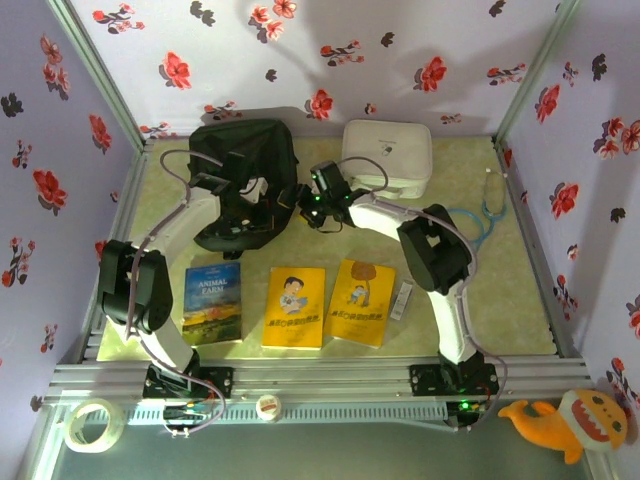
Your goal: Pack the student bag
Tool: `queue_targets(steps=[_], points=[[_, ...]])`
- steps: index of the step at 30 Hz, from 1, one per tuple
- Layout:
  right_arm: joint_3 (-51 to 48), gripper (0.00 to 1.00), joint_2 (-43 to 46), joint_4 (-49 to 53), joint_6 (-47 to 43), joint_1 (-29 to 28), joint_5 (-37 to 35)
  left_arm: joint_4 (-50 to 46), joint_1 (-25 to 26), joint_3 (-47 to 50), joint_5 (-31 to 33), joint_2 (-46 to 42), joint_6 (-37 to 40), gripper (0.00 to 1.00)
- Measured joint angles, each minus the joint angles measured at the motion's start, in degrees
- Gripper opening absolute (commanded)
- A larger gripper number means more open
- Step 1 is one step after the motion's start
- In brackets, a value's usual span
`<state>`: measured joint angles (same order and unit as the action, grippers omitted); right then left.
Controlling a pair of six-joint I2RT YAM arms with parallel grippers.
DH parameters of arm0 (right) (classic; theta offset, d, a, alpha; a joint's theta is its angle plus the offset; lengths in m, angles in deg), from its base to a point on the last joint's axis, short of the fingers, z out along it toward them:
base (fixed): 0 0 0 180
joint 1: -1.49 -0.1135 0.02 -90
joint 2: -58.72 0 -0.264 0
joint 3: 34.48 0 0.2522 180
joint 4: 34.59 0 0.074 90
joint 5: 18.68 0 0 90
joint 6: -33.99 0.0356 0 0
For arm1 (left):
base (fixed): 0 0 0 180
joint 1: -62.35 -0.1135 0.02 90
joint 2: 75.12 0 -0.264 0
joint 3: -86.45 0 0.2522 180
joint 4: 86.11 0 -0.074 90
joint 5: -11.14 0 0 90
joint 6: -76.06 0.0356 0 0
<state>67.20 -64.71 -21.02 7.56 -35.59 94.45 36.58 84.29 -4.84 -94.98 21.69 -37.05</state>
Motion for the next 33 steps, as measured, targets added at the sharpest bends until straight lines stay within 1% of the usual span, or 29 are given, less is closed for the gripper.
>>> queue_targets(steps=[3, 6, 10, 14, 19, 24, 30, 33], points=[[0.15, 0.66, -1.33, -0.42, 1.51, -0.17, 0.22, 0.02, 0.0, 0.0, 0.0, 0.0, 0.0, 0.0], [0.2, 0.6, -2.01, -0.44, 2.36, -0.22, 0.22, 0.02, 0.04, 0.0, 0.0, 0.04, 0.0, 0.0], [1.03, 0.47, -3.02, -0.48, 2.97, -0.22, 0.28, 0.0, 0.04, 0.0, -0.02, 0.61, 0.17, 0.0], [2.84, 0.31, -4.55, -0.31, 3.02, -0.22, 0.24, -0.76, 0.11, -1.09, -0.02, 1.53, 1.18, 0.0], [5.25, 0.23, -5.01, 1.64, 1.27, 0.04, -1.36, -2.8, 0.2, -2.56, 1.36, 1.73, 3.06, 0.0], [7.04, 0.21, -5.01, 4.94, -2.67, 0.66, -4.68, -7.87, 0.2, -3.54, 6.23, 1.73, 5.92, 0.0], [8.48, 0.18, -4.98, 8.22, -7.17, 2.93, -8.63, -13.77, -0.55, -4.83, 12.5, 1.7, 9.01, 0.0], [8.55, 0.21, -4.96, 8.92, -9.22, 3.82, -11.21, -15.34, -1.46, -5.07, 14.25, 1.7, 9.7, 0.0]])
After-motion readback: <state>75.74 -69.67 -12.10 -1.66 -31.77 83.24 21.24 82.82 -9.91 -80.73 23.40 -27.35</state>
